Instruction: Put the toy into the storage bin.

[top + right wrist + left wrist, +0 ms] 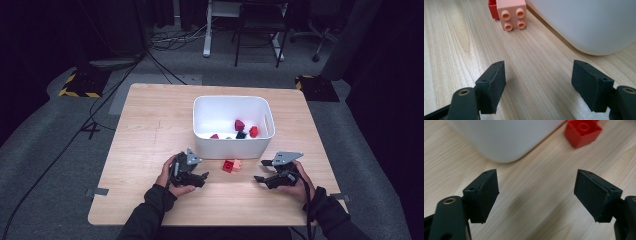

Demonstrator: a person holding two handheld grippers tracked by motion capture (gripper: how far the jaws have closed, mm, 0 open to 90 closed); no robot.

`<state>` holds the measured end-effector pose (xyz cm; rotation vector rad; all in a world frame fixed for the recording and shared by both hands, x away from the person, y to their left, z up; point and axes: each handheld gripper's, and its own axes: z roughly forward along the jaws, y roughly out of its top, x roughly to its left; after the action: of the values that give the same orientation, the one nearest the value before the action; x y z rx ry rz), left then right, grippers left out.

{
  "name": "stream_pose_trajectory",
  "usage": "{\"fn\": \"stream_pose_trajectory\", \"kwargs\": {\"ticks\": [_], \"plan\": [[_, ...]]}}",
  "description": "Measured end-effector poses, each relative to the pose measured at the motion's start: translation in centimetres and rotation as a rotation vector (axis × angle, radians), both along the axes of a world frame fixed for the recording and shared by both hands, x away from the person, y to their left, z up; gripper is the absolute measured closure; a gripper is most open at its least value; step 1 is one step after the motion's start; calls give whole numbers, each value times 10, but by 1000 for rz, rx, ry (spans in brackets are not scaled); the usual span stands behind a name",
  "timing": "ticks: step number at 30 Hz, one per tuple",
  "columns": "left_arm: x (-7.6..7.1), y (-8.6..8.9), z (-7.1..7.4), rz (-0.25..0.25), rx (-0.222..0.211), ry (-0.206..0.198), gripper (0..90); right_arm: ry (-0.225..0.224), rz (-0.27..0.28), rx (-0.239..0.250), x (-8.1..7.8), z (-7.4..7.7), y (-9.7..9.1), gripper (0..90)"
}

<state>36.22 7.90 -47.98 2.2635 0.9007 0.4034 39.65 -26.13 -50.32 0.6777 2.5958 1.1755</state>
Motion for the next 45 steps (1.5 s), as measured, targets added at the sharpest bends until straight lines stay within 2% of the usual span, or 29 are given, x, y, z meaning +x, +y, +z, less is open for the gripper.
{"fn": "stream_pose_trajectory", "kwargs": {"ticks": [2, 5, 8, 12, 18, 19, 20, 21, 22, 23, 26, 27, 31, 33, 34, 35, 36, 37, 38, 39, 41, 42, 45], "plan": [[-1, -14, -1, -30, -5, 13, 210, -1, 0, 0, 0, 0, 0, 278], [1, -30, -1, -70, 9, 14, 209, -1, 1, -1, 0, 0, 0, 278], [3, -42, -3, -89, 7, 21, 211, -1, 1, 0, 0, 0, 0, 278], [8, -55, -9, -112, -9, 56, 216, 0, 0, -1, 0, 0, 0, 278], [12, -68, -14, -99, 5, 67, 266, 0, 0, -1, 0, 0, 0, 278], [12, -69, -14, -86, 8, 64, 269, -1, 2, -1, 0, 0, 0, 278], [14, -71, -15, -95, -3, 50, 278, -1, 1, -1, 0, 0, 0, 278], [14, -72, -15, -70, 1, 50, 299, 0, 0, 0, 0, 0, 0, 278], [14, -74, -14, -67, 9, 39, 308, -1, 1, 0, 0, 0, 0, 278], [15, -74, -14, -62, 12, 29, 319, 0, 1, 0, 0, 0, 0, 278], [18, -74, -15, -80, -15, 27, 418, -1, 0, 0, 0, 0, 0, 278], [19, -74, -15, -88, -17, 37, 432, -1, 0, 0, 0, 0, 0, 278], [19, -71, -14, -103, -18, 31, 522, -1, 2, -1, 0, 0, 0, 278], [19, -68, -14, -92, -20, 44, 579, -1, 2, 0, 0, 0, 0, 278], [20, -67, -15, -110, -25, 33, 584, -1, 1, -1, 0, 0, 0, 278], [19, -66, -15, -90, -30, 44, 585, -1, 1, -1, 0, 0, 0, 278], [20, -65, -15, -108, -32, 34, 587, -1, 1, -1, 0, 0, 0, 278], [18, -63, -15, -93, -31, 39, 588, -1, 1, -1, 0, 0, 0, 278], [19, -63, -16, -105, -41, 22, 589, -1, 1, -1, 0, 0, 0, 278], [17, -61, -15, -90, -28, 27, 589, -2, 2, -1, 0, 0, 0, 278], [16, -58, -15, -116, -34, 20, 589, -2, 2, -1, 0, 0, 0, 278], [13, -56, -14, -110, -33, 11, 589, -1, 1, -1, 0, 0, 0, 278], [11, -43, -12, -107, -43, 8, 589, -1, 1, -1, 0, 0, 0, 278]]}}
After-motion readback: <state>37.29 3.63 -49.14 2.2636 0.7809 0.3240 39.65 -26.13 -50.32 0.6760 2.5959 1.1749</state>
